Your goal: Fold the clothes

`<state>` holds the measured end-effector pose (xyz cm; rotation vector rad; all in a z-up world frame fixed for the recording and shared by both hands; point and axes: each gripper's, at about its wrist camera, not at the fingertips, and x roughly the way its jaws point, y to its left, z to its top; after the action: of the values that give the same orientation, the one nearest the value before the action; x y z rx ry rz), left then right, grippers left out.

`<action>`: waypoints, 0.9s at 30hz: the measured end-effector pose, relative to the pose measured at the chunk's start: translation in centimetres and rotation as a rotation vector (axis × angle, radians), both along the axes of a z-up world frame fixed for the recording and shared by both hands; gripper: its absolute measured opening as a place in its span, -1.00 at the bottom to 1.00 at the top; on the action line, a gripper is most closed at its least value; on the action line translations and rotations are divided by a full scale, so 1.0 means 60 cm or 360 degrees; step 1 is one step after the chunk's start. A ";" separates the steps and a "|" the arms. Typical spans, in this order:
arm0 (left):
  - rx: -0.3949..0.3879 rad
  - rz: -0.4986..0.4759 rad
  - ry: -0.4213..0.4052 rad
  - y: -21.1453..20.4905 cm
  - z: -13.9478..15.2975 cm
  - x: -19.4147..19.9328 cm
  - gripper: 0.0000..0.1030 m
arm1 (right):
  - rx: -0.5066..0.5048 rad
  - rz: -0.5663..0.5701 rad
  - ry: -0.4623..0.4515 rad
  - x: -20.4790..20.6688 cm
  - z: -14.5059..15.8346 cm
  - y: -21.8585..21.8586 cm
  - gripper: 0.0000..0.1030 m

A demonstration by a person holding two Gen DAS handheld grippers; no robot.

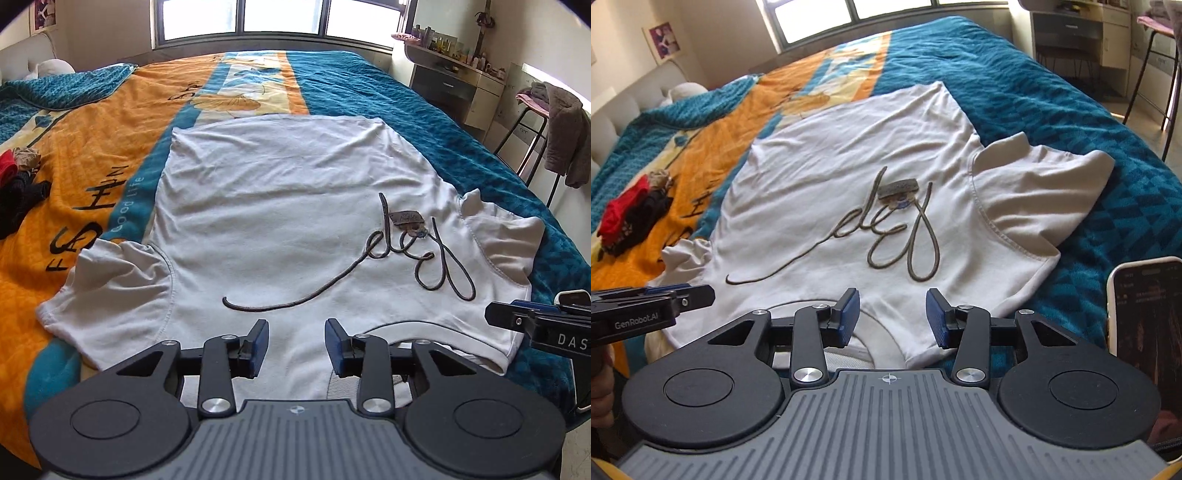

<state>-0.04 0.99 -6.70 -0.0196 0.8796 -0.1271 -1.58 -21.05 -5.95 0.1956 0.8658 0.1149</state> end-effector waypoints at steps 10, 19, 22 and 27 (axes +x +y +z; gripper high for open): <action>0.0071 -0.0133 0.0092 -0.033 -0.018 -0.024 -0.33 | -0.0214 0.0018 0.0098 -0.007 -0.051 0.001 -0.42; -0.0047 -0.0163 0.0052 -0.066 -0.002 0.011 -0.26 | 0.0138 -0.0137 -0.0029 0.007 -0.005 -0.067 0.12; -0.0047 -0.0153 0.0080 -0.065 -0.009 0.017 -0.24 | 0.0339 -0.0267 -0.0021 0.018 0.005 -0.129 0.14; -0.0068 -0.0076 0.0110 -0.050 -0.018 0.035 -0.15 | 0.0630 -0.0661 -0.0082 0.031 0.005 -0.266 0.14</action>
<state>2.07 -2.03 -7.79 -0.0430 0.9469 -0.1909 0.30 -36.98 -5.64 0.7348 0.7288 -0.0991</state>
